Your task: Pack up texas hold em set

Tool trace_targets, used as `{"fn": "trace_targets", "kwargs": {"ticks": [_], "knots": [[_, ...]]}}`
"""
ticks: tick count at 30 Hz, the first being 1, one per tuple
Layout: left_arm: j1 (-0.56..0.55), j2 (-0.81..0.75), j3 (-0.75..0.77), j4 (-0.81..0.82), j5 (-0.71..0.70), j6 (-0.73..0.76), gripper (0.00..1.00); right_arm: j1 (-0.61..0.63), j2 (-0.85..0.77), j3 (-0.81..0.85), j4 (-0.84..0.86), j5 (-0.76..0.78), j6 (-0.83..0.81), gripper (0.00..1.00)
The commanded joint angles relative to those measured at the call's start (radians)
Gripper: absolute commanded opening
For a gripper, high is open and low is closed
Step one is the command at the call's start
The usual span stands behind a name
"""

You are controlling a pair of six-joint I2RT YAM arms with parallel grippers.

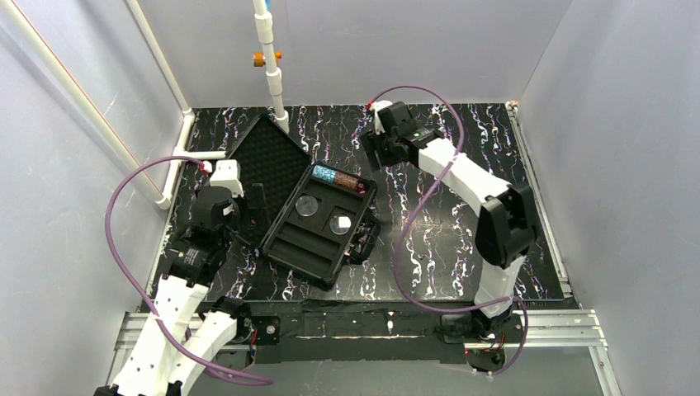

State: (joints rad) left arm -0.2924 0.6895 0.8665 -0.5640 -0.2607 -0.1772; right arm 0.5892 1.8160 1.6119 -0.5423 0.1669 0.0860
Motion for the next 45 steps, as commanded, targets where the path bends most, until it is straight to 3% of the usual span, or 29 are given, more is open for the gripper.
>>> {"fn": "trace_targets", "kwargs": {"ticks": [1,9,17,22,33,45], "knots": [[-0.005,0.062,0.118,-0.05,-0.06,-0.002,0.97,0.003,-0.085,-0.087,0.007,0.018,0.103,0.83],[0.034,0.24,0.313,-0.126,-0.114,0.016,0.97,0.004,-0.256,-0.316,0.073,-0.024,0.228,0.85],[0.192,0.374,0.505,-0.182,-0.053,-0.029,0.97,0.004,-0.415,-0.481,0.122,-0.004,0.315,0.88],[0.358,0.45,0.595,-0.213,0.071,-0.082,0.96,0.004,-0.482,-0.55,0.129,0.013,0.354,0.88],[0.673,0.591,0.638,-0.195,0.388,-0.22,0.9,0.004,-0.556,-0.684,0.165,-0.042,0.382,0.88],[0.723,0.759,0.68,-0.195,0.406,-0.228,0.73,0.004,-0.606,-0.783,0.159,-0.078,0.409,0.87]]}}
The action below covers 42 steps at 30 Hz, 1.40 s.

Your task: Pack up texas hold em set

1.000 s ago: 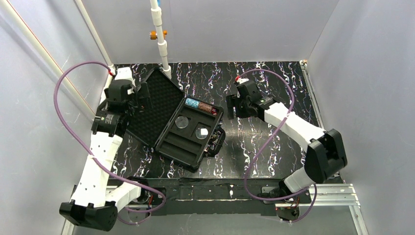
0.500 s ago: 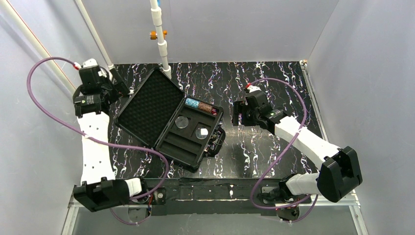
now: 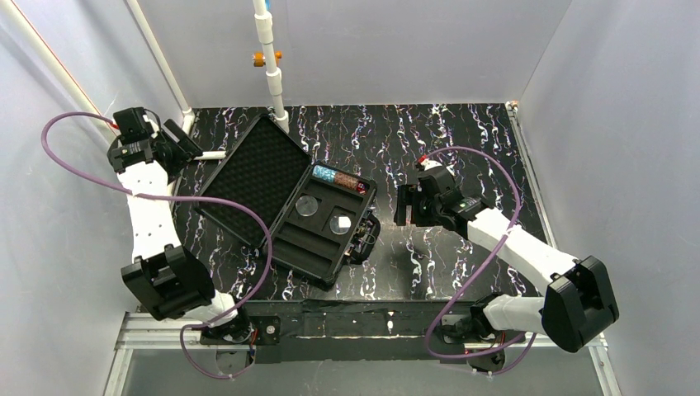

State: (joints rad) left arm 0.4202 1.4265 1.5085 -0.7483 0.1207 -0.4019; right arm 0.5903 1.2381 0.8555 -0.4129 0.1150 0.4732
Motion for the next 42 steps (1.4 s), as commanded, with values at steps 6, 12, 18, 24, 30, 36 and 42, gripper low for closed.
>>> {"fn": "trace_targets", "kwargs": {"ticks": [6,12,18,24,30,36,42], "knots": [[0.012,0.069,0.041,-0.006,0.012,-0.003,0.66,0.004,-0.027,-0.05,0.04,-0.044,0.023,0.86],[0.012,0.114,0.038,-0.005,0.003,-0.006,0.59,0.005,-0.01,-0.055,0.037,-0.077,0.013,0.85],[0.012,0.154,0.01,0.003,0.0,0.0,0.46,0.008,0.001,-0.097,0.059,-0.106,0.009,0.73],[0.013,0.188,-0.024,0.008,0.086,0.001,0.4,0.026,0.026,-0.128,0.113,-0.199,-0.003,0.62],[0.009,0.162,-0.081,0.018,0.176,0.001,0.39,0.072,0.074,-0.138,0.196,-0.277,-0.018,0.6],[-0.006,0.116,-0.141,0.021,0.23,0.006,0.39,0.12,0.108,-0.125,0.249,-0.314,-0.01,0.59],[-0.03,0.067,-0.19,0.02,0.275,0.014,0.4,0.127,0.131,-0.105,0.257,-0.307,-0.011,0.6]]}}
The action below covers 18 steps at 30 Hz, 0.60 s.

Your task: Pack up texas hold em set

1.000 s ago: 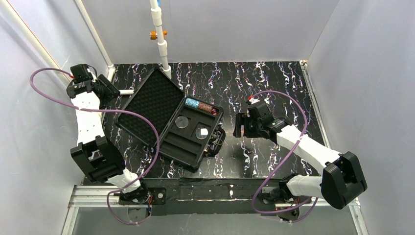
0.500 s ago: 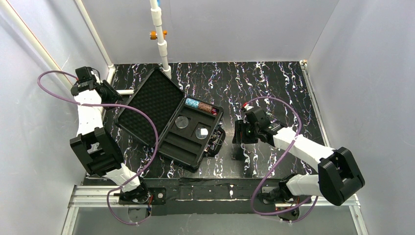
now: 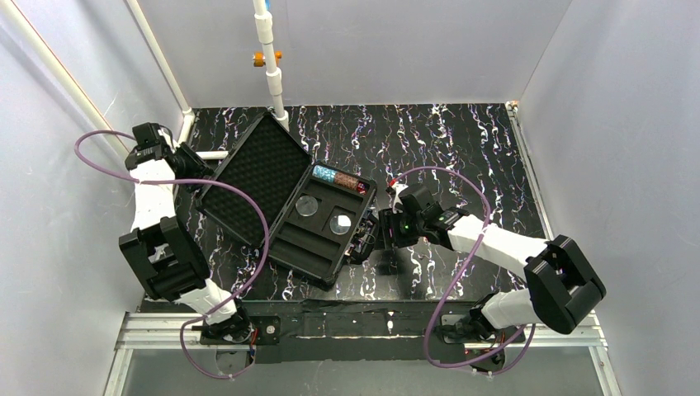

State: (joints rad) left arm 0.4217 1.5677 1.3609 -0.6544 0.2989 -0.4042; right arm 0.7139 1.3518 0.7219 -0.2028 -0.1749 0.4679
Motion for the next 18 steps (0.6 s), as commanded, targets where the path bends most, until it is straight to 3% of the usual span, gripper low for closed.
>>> {"fn": "trace_targets", "kwargs": {"ticks": [1,18], "knots": [[-0.035,-0.082,-0.051,-0.074,0.105,0.016,0.4,0.004,0.02,0.031,0.048,-0.02,-0.006,0.6],[-0.115,-0.202,-0.107,-0.061,0.222,-0.026,0.41,0.022,-0.003,0.102,0.023,0.012,-0.041,0.6]]}}
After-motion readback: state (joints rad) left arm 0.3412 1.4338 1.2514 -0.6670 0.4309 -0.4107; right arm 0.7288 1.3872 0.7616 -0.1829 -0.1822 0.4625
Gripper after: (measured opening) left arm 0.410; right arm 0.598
